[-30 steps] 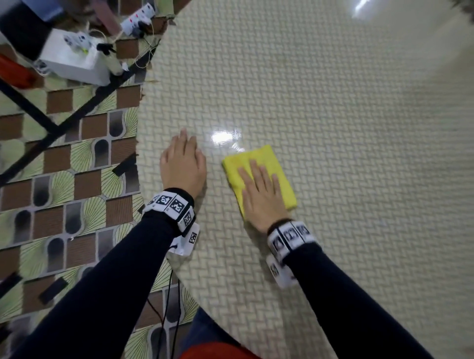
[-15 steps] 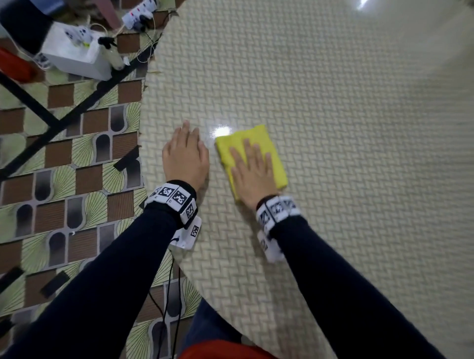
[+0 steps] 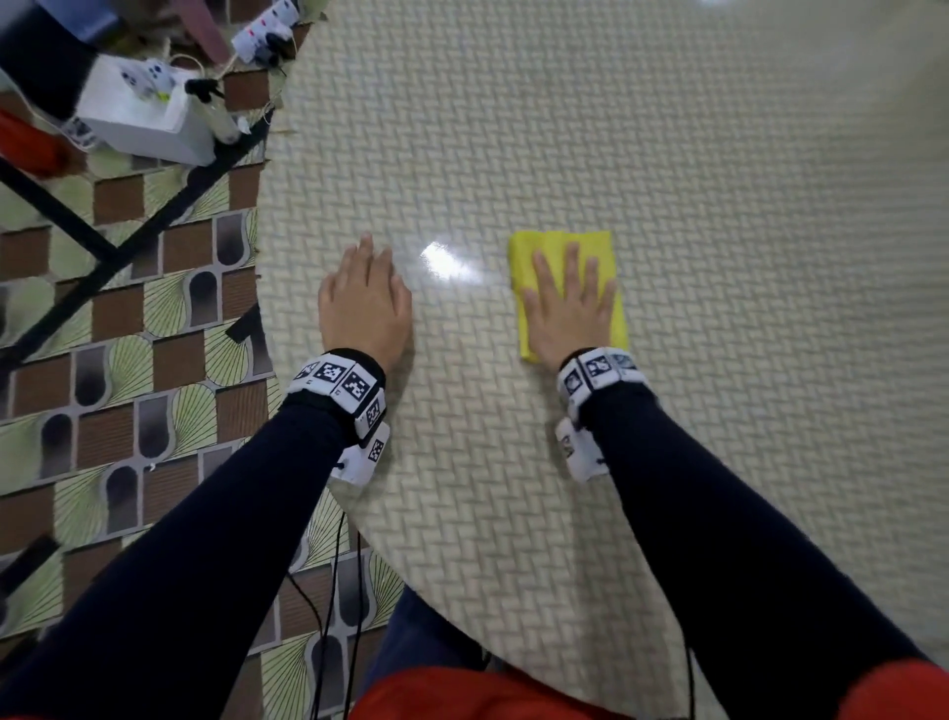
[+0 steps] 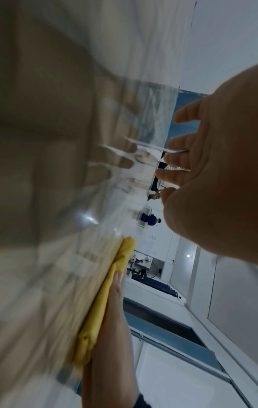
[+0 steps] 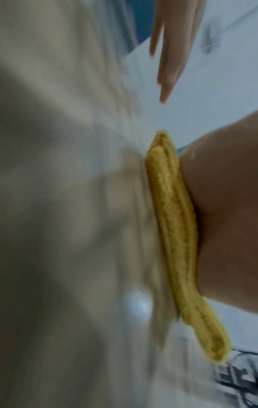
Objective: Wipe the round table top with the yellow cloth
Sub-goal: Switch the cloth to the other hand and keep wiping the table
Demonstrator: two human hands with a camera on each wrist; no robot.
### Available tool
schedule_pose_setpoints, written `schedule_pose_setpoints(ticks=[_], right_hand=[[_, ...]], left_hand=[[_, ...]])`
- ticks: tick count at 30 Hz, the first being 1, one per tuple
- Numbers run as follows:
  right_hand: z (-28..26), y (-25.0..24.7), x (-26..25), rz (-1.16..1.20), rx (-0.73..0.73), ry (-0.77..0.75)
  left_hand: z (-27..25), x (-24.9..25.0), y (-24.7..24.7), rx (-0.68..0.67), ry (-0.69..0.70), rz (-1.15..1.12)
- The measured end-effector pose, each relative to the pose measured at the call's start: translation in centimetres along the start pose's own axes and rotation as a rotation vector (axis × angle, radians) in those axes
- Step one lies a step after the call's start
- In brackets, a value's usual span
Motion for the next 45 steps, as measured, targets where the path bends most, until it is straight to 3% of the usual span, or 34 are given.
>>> schedule_pose_setpoints(ticks=[4, 7, 9, 12, 15, 18, 22, 25, 27, 29, 31, 34, 37, 41, 45], right_hand=[[-7.6, 3.1, -4.9, -0.05, -0.017, -0.312], [-14.9, 3.9, -2.7, 0.012, 0.043, -0.429], [-18.6, 4.0, 2.2, 0.027, 0.084, -0.371], [-21.0, 3.4, 12.3, 0.058, 0.114, -0.131], [-18.9, 1.5, 20.6, 0.093, 0.109, 0.177], [-13.9, 0.3, 21.5, 0.079, 0.045, 0.268], [-12.8, 1.8, 13.3, 0.033, 0.006, -0.022], [-19.8, 4.1, 9.0, 0.005, 0.02, -0.275], [-25.0, 5.2, 9.8, 0.002, 0.024, -0.345], [-27.8, 5.7, 13.5, -0.01, -0.007, -0.295], [-28.1, 5.1, 18.9, -0.013, -0.008, -0.143], [-25.2, 3.5, 26.2, 0.069, -0.016, 0.159], [-20.4, 2.0, 27.3, 0.126, -0.024, 0.293], [-18.7, 2.8, 19.0, 0.074, -0.047, 0.009], [-27.2, 6.0, 13.4, 0.009, -0.035, -0.284]], left_hand=[[-1.7, 1.9, 0.0, 0.012, 0.008, 0.028], [-3.4, 3.9, 0.7, -0.012, 0.003, 0.035], [-4.9, 5.4, 1.3, -0.032, 0.009, 0.039], [-7.3, 7.7, 2.1, -0.029, 0.059, 0.036], [-9.6, 9.2, 3.3, -0.041, 0.072, 0.031], [-11.5, 10.4, 4.6, -0.054, 0.083, 0.04], [-12.9, 12.3, 5.8, -0.047, 0.119, 0.069], [-13.7, 13.7, 6.4, -0.047, 0.131, 0.089], [-14.2, 14.4, 6.6, -0.05, 0.14, 0.091], [-14.5, 15.0, 7.0, -0.056, 0.154, 0.088], [-15.0, 15.8, 7.4, -0.057, 0.173, 0.085], [-15.9, 16.8, 7.9, -0.063, 0.202, 0.085], [-16.8, 17.6, 8.5, -0.077, 0.221, 0.096], [-17.7, 18.7, 8.9, -0.058, 0.235, 0.081], [-18.5, 20.4, 9.2, -0.045, 0.272, 0.092]])
Point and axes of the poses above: each hand's wrist, its own z-axis towards the middle knuckle, its own y-axis out of the palm, x = y × z, the point moved 10 cm from there along z, towards the middle knuckle, and after that the axes turned 5 degrees about -y, right-handed, at the moved point
